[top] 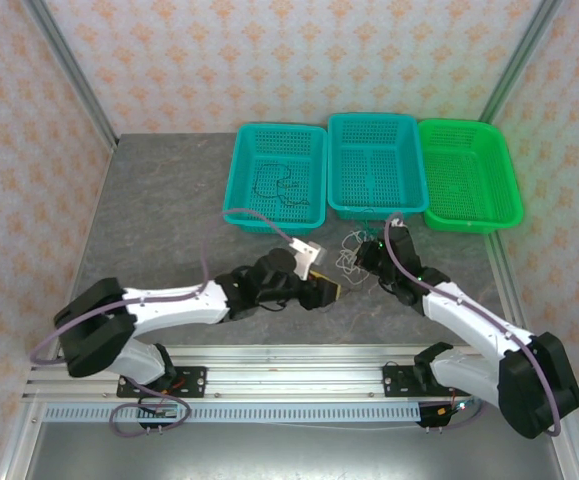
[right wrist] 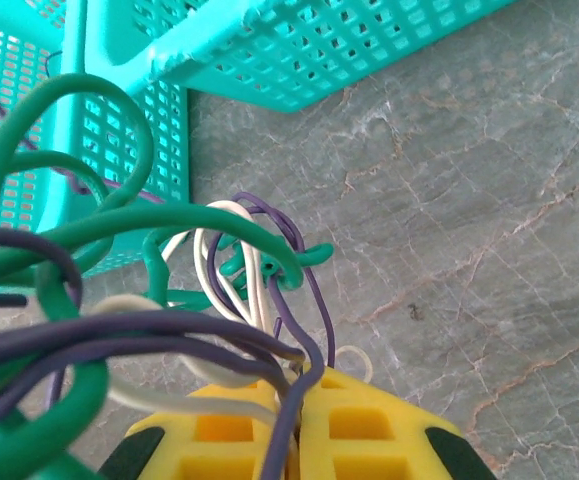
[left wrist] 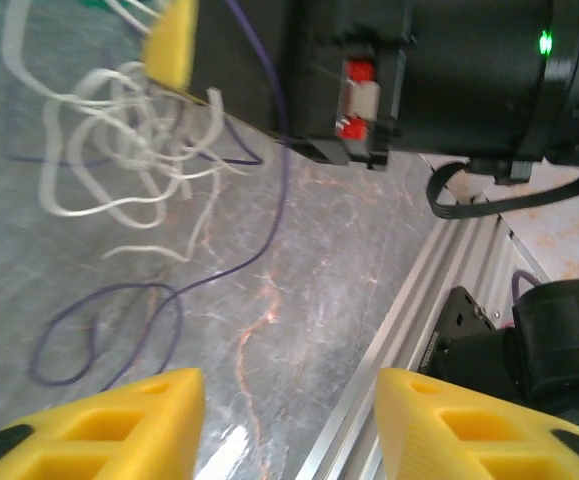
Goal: Untangle the cables
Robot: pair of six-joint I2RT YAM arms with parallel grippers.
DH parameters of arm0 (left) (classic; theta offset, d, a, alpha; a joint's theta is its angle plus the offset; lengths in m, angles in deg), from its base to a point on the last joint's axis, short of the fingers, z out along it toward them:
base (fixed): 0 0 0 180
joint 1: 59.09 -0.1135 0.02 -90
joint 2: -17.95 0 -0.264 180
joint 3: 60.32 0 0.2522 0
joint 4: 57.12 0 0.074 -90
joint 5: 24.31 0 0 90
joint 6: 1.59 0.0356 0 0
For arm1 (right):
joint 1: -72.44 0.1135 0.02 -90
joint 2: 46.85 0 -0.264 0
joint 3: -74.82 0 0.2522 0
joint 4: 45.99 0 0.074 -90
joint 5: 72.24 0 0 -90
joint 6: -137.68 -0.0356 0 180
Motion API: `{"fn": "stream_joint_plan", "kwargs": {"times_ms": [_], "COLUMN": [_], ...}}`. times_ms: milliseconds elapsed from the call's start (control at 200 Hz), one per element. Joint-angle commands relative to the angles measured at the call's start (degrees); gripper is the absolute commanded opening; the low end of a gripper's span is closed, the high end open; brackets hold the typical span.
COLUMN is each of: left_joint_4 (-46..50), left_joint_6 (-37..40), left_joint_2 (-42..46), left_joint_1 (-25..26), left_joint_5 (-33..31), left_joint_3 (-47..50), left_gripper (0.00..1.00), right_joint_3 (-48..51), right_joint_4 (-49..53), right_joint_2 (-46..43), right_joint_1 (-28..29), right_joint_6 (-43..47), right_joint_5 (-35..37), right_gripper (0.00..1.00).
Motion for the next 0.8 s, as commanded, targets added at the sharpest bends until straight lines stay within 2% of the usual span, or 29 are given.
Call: {"fn": "stream_joint_plan", "kwargs": {"times_ms": [0, 65, 175, 380, 475, 561, 646, 736, 791], "left_joint_4": [-13.71, -18.42, -25.32, -31.51, -30.89, -30.07, -29.03, -29.12, -29.62], "left_joint_6": [-2.21, -2.44, -2.94, -3.45, -3.50, -3.58, -3.91, -5.49, -6.94], "left_joint_2": [-6.07, -10.20, -16.42, -23.65, -26.34, -27.43, -27.25, -24.92, -21.40], "left_joint_1": [0.61, 0.59, 0.59, 0.64, 0.65, 0.52, 0.37, -0.03, -0.70], "left_joint_5": [0.57, 0.34, 1.73, 1.43, 0.68, -0.62, -1.85, -2.65, -2.65], "left_joint_3": [-1.64, -2.49, -4.87, -8.69, -10.20, -11.00, -11.00, -9.04, -6.52], "left_gripper": [0.56, 0.60, 0.60, 0.60, 0.58, 0.46, 0.23, 0.00, 0.00], "right_joint_3": [-3.03, -3.51, -3.67, -3.18, -3.27, -3.39, -3.92, -4.45, -4.54], "right_joint_4": [2.42, 3.17, 3.57, 3.48, 3.74, 3.97, 6.24, 10.15, 11.91], "right_joint_2": [1.06, 1.32, 1.32, 0.97, 0.82, 0.78, 0.50, -0.15, -0.51], "right_joint_1": [0.15, 0.19, 0.05, 0.12, 0.07, 0.05, 0.13, -0.17, -0.94], "right_joint_6": [-1.05, -1.18, -1.94, -3.49, -4.19, -5.03, -6.16, -7.63, -7.85], "right_joint_5": [-0.26, 0.22, 0.38, -0.23, -0.43, -0.04, 3.14, 10.05, 14.52], "right_gripper": [0.00, 0.00, 0.00, 0.00, 0.00, 0.00, 0.00, 0.00, 0.00]}}
